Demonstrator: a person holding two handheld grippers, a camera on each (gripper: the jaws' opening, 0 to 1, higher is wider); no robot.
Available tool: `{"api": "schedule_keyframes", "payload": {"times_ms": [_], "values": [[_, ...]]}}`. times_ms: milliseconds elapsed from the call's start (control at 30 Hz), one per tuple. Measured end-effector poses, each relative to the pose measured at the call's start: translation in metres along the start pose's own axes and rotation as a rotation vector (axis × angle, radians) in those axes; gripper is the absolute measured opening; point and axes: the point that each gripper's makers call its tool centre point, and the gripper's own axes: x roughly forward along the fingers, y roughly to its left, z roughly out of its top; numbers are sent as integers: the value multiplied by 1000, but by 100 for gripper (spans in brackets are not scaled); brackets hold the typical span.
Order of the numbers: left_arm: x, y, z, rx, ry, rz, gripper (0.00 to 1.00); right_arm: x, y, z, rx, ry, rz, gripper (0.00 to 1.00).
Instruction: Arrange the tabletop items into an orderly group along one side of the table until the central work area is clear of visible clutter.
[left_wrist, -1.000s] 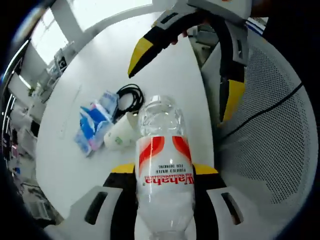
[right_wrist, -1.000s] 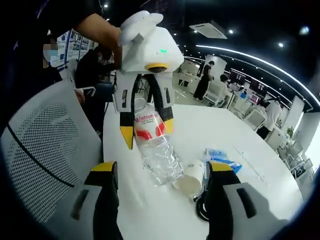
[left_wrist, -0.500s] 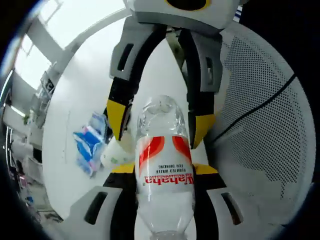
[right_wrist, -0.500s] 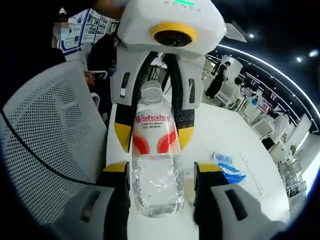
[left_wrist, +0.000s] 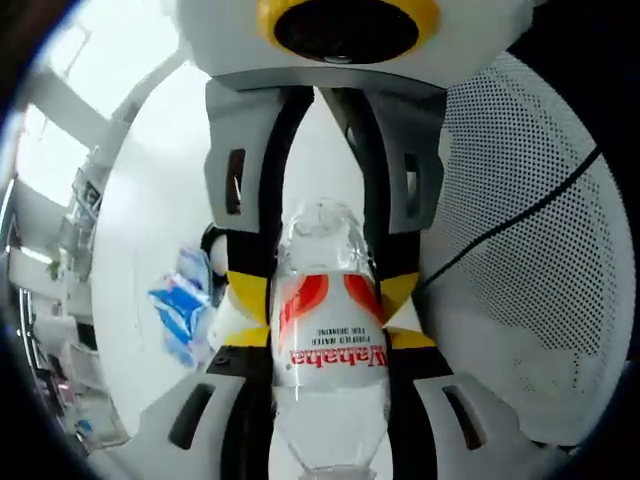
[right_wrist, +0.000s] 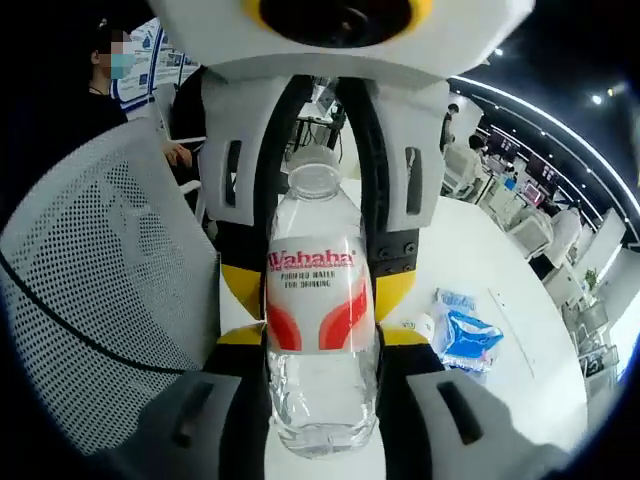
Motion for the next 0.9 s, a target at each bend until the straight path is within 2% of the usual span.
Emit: {"api": "schedule_keyframes", "payload": {"times_ms": [100,133,200,233,300,433,500,533,567,600,633,667,700,767,800,900], "values": [[2,-2,-1,4,14,-24,37,1,2,-3,29,20,8,34],[3,-1,3,23,2,-22,37,2,3,-5,45,28,8,33],[1,-2,0,23,28,-35,38,4,3,-7,58,29,10,31],[2,-4,4,17,14,-49,38,4,9,-11,110,42,26,30],[1,-1,2,26,20,-45,38,2,-1,-8,100,25,-4,28],[0,-1,4,48,7,-76,39,2,1,-8,140,10,-1,26],[-2,-2,5,60,-10,-93,40,1,0,-7,158,1,-6,26],[-3,-6,7,71,-31,-126,42,2,0,-6,160,-4,-7,26],[-6,-5,15,4,-81,-131,40,1,1,-13,217,34,-6,25],[-10,-5,15,27,-81,-156,39,2,0,-9,160,-11,-14,25],[-10,-2,16,56,-93,-137,39,0,1,-9,210,-6,-1,25],[-11,-3,14,45,-85,-145,39,0,4,-8,235,-6,11,25],[-9,-4,15,44,-89,-156,39,-1,3,-8,207,-7,2,25],[-8,-3,14,56,-90,-168,40,1,2,-7,241,-18,4,25],[-9,-2,14,77,-102,-167,40,3,0,-7,249,-25,-4,25],[-11,6,13,75,-124,-135,41,1,-5,-7,292,-39,-16,26]]}}
